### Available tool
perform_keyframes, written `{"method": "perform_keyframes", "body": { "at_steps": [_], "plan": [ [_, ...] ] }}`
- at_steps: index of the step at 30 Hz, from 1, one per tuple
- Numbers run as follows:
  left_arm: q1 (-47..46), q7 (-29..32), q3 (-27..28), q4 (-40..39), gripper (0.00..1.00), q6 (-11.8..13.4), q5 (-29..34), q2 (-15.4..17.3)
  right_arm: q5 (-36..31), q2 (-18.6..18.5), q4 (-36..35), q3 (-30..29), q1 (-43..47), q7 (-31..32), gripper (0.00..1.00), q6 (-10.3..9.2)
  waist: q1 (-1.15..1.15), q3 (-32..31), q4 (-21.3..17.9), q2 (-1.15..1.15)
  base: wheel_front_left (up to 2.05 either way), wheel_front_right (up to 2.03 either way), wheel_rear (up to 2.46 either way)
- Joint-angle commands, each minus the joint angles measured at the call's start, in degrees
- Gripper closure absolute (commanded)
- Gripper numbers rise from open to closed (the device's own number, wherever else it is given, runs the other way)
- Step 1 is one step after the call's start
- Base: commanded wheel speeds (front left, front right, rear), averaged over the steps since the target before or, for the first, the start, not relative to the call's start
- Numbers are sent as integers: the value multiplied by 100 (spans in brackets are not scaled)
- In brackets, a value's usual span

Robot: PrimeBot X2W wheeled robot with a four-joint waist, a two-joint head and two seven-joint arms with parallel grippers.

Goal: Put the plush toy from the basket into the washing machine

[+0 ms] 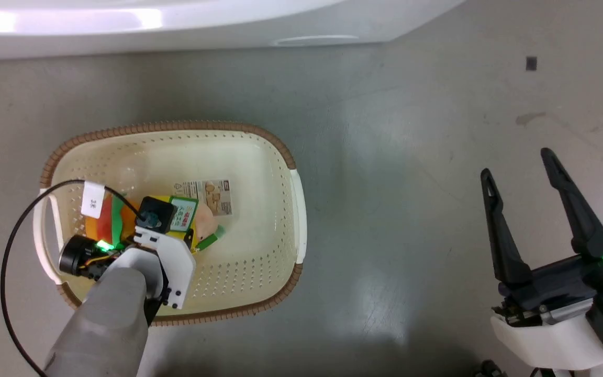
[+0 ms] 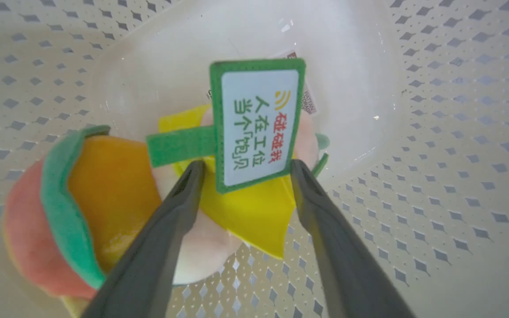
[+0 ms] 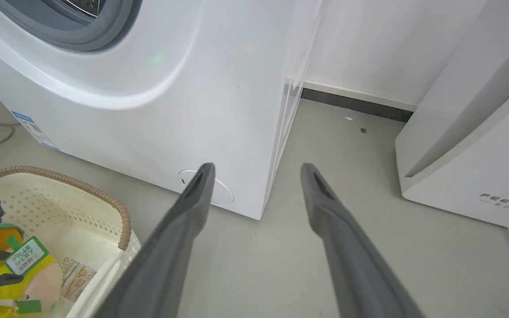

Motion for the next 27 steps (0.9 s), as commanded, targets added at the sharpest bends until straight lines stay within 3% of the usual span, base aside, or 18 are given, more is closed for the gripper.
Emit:
{"method": "perform_keyframes", "body": {
  "at_steps": [1, 12, 13, 14, 27],
  "plan": [
    [-138, -33, -50, 148, 0, -7, 28, 50, -41, 27, -72, -9, -107, -56, 0, -5, -1, 81, 3, 0, 0, 0, 0],
    [-323, 359, -393, 476, 0, 419, 163, 113, -146, 10, -299, -46, -29, -123, 0, -5, -1, 369, 49, 0, 0, 0, 0],
    [-318, 450, -388, 476, 7, 409, 140, 106, -152, 10, -313, -45, -19, -123, 0, -5, -1, 377, 52, 0, 0, 0, 0],
    [-313, 496, -371, 476, 100, 387, 102, 96, -157, 8, -325, -47, -12, -123, 0, -5, -1, 383, 56, 0, 0, 0, 0],
    [-201, -24, -394, 476, 100, 289, -92, 80, -101, 1, -174, 14, -60, -123, 0, -5, -1, 206, 40, 0, 0, 0, 0]
  ]
}}
